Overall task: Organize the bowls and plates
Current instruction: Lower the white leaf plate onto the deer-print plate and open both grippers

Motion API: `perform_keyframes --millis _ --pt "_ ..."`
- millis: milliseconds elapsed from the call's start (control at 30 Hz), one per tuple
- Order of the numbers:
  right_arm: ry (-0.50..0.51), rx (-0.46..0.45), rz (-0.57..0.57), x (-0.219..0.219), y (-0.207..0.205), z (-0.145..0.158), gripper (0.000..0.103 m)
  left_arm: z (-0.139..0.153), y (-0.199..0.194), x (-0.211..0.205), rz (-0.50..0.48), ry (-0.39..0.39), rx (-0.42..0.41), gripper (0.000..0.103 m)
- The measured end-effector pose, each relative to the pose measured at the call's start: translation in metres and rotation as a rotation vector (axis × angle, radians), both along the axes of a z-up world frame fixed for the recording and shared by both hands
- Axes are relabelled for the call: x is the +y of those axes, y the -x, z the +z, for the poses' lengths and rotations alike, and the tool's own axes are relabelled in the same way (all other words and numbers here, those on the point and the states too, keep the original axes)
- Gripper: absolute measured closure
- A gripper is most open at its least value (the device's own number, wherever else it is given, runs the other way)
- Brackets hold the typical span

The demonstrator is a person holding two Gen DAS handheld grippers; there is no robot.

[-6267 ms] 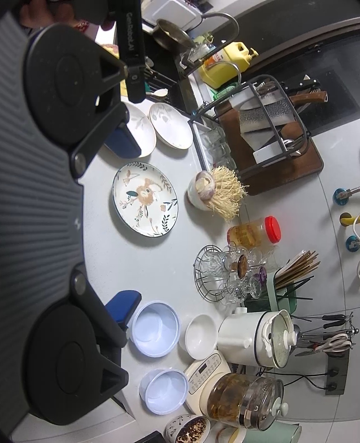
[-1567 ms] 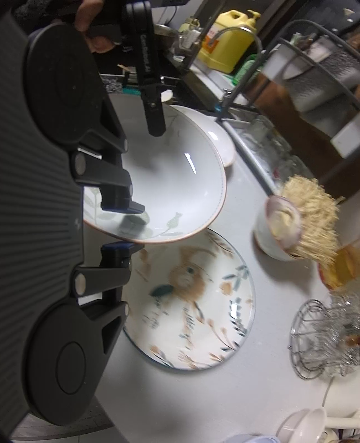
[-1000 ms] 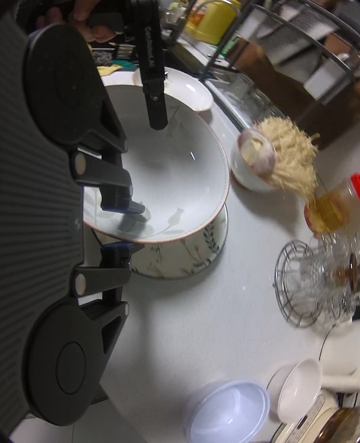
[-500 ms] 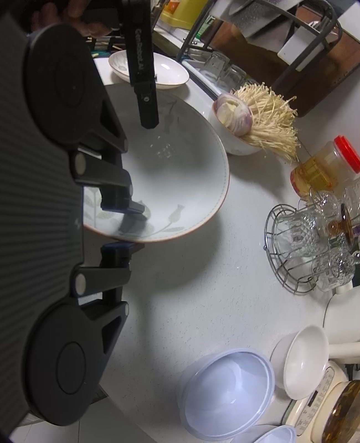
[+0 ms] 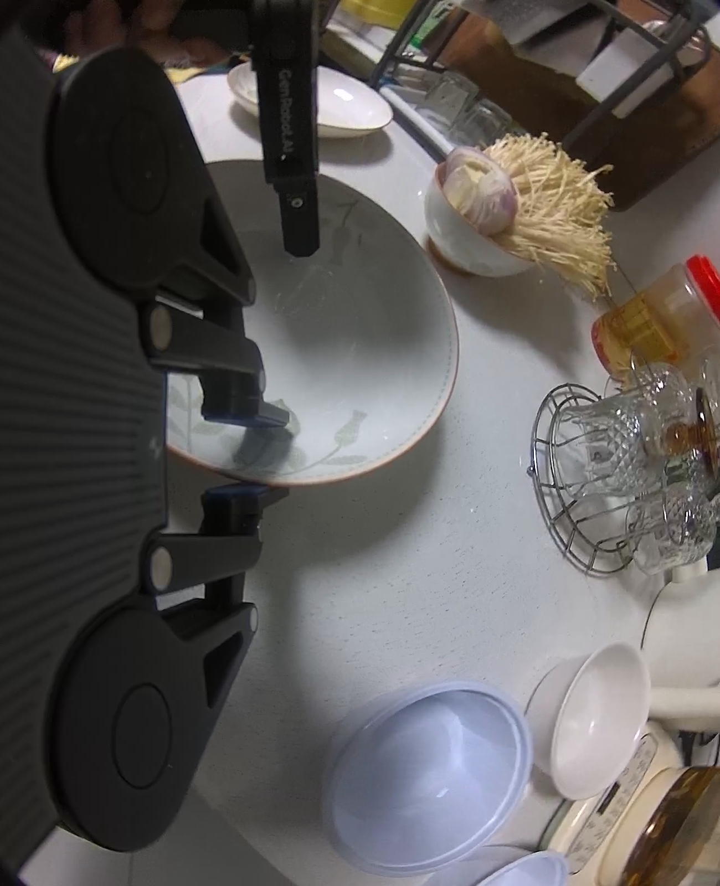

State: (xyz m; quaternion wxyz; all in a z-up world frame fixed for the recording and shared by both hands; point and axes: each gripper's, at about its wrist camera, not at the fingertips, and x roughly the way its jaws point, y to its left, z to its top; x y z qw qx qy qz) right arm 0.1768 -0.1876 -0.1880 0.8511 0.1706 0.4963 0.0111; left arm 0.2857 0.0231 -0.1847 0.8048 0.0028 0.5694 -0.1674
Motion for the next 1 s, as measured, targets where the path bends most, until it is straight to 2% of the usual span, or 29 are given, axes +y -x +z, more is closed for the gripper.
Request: perform_keyframes --millis 533,633,733,1000 --pt "0.019 0.005 0.069 0.017 -0.016 -0.011 0.078 -0.013 0.004 0.021 0.085 -0.026 0.031 0.059" --pt "0.019 0.004 0.083 0.020 -0.018 -0.013 0.076 -0.010 0.005 0.025 0.128 -0.011 0.034 0.059" --pt "0.012 -0.002 0.093 0.020 -0.020 -0.015 0.076 -0.008 0.007 0.024 0.129 -0.020 0.015 0.059" --pt "-0.016 -0.007 0.112 0.021 -0.021 -0.021 0.075 0.000 0.019 0.037 0.171 -0.003 0.028 0.058"
